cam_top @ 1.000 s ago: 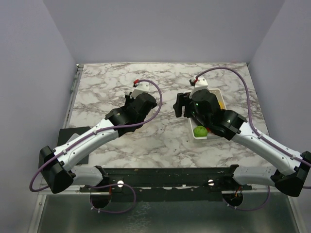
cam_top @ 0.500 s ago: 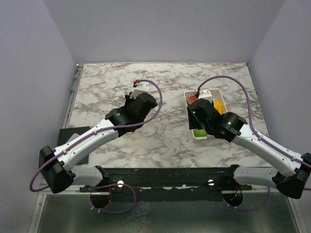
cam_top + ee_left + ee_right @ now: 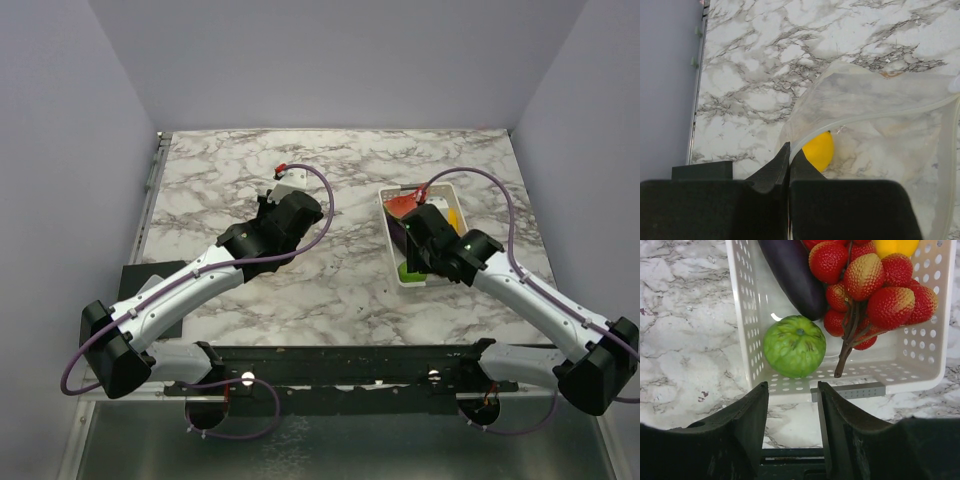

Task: Place the food in the zip-top bag and seal the zipper
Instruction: Pick up the fake fruit from the bin.

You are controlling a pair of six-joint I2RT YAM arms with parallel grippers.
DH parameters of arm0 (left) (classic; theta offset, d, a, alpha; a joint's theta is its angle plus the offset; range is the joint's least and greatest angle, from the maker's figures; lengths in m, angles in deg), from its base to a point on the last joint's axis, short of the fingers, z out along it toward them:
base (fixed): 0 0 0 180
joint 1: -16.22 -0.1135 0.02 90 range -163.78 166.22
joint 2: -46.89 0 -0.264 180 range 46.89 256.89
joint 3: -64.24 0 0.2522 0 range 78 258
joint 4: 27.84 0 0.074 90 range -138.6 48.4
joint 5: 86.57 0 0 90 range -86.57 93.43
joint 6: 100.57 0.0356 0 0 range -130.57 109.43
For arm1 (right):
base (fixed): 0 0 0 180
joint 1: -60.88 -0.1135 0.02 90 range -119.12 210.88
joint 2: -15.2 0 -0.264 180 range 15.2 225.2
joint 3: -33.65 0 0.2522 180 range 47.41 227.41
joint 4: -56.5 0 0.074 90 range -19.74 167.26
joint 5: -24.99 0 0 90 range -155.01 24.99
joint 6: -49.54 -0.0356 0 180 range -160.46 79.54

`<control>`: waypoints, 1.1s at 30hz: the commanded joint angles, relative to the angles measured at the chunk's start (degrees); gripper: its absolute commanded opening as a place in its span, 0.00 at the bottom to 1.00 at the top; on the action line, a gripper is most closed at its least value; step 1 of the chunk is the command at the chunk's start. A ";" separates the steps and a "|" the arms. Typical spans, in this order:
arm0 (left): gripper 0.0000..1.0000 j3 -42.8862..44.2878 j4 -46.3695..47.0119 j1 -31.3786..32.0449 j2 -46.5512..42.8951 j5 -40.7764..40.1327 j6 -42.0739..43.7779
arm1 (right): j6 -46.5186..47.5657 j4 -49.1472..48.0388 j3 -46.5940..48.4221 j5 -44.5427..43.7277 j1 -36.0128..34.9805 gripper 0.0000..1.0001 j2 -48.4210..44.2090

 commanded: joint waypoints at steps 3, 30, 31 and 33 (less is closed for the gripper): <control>0.00 -0.53 0.62 -0.23 -1.07 1.15 0.39 | 2.64 -5.55 -1.68 6.64 4.21 0.57 2.80; 0.00 -0.69 0.71 -0.21 -1.38 1.53 0.55 | 3.59 -14.77 -9.95 13.62 11.02 0.69 9.09; 0.00 -0.65 0.71 -0.23 -1.39 1.48 0.56 | 3.61 -14.97 -9.96 14.00 11.04 0.70 9.53; 0.00 -0.71 0.71 -0.15 -1.34 1.47 0.59 | 3.59 -15.33 -10.02 14.49 11.21 0.71 10.29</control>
